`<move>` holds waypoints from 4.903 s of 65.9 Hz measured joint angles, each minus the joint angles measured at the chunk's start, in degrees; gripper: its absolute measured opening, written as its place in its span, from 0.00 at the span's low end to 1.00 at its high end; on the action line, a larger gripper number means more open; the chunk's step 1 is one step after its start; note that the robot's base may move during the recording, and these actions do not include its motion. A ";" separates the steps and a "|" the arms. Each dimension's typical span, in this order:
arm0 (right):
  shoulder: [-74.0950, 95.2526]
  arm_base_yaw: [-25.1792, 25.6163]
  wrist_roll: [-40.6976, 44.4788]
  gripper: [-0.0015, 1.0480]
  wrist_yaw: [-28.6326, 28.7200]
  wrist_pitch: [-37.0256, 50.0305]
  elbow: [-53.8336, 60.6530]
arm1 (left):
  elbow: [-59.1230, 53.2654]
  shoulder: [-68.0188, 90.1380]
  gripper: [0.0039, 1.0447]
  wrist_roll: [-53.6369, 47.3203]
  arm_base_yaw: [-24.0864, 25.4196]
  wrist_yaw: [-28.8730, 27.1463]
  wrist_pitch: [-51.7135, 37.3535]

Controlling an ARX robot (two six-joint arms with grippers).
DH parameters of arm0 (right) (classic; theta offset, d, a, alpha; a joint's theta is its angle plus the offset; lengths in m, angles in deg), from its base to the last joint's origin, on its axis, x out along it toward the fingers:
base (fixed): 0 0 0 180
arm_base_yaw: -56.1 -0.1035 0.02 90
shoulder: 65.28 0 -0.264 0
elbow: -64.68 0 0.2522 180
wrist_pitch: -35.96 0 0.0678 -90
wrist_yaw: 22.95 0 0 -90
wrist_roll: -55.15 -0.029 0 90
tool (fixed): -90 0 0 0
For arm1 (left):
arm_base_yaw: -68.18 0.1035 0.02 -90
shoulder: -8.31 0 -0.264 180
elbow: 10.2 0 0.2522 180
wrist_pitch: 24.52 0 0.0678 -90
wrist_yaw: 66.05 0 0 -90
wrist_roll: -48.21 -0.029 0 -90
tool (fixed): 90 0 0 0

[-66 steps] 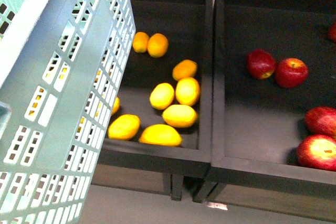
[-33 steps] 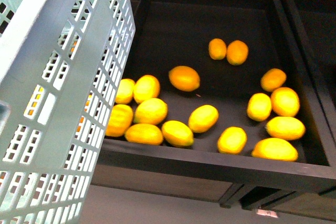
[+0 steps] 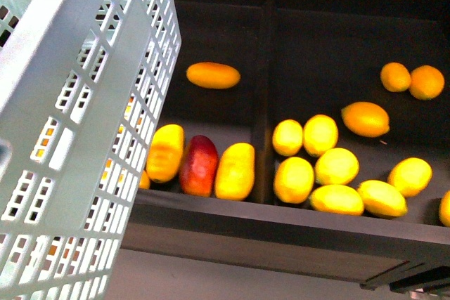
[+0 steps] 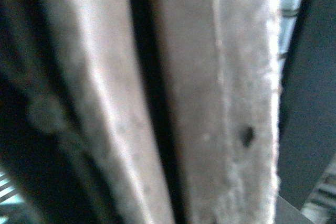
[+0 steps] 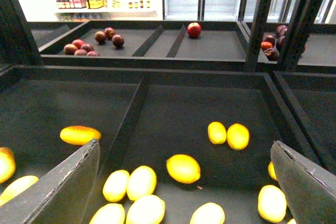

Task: Pick lemon and mango into basket

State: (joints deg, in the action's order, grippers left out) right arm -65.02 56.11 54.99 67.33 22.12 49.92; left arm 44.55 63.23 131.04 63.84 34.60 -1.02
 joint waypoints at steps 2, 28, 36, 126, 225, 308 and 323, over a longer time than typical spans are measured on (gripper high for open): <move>0.00 0.00 0.00 0.92 -0.02 0.00 0.00 | 1.62 1.40 0.25 -6.64 0.26 1.38 3.10; -0.02 0.04 0.00 0.92 -0.11 0.02 0.02 | 18.14 25.00 0.13 -37.09 -5.70 1.14 -1.53; -0.02 0.04 0.00 0.92 -0.11 0.02 0.02 | 23.85 31.56 0.13 -35.87 -11.47 3.56 -1.53; 62.90 23.67 -16.83 0.92 7.50 16.96 -13.42 | 31.47 38.80 0.13 -28.98 -25.20 3.98 -3.04; 147.60 -0.81 -13.05 0.92 0.96 8.17 -80.98 | 31.47 38.84 0.13 -28.96 -25.20 4.28 -3.04; 140.65 3.65 -27.02 0.56 4.15 12.92 -73.13 | 31.47 38.84 0.13 -28.96 -25.20 4.26 -3.04; 120.61 7.04 -23.80 0.56 5.81 20.48 -61.77 | 31.47 38.84 0.13 -28.96 -25.20 4.24 -3.04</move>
State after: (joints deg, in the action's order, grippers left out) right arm 55.58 63.15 31.18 73.14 42.60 -11.85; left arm 76.03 102.07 102.08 38.64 38.84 -4.06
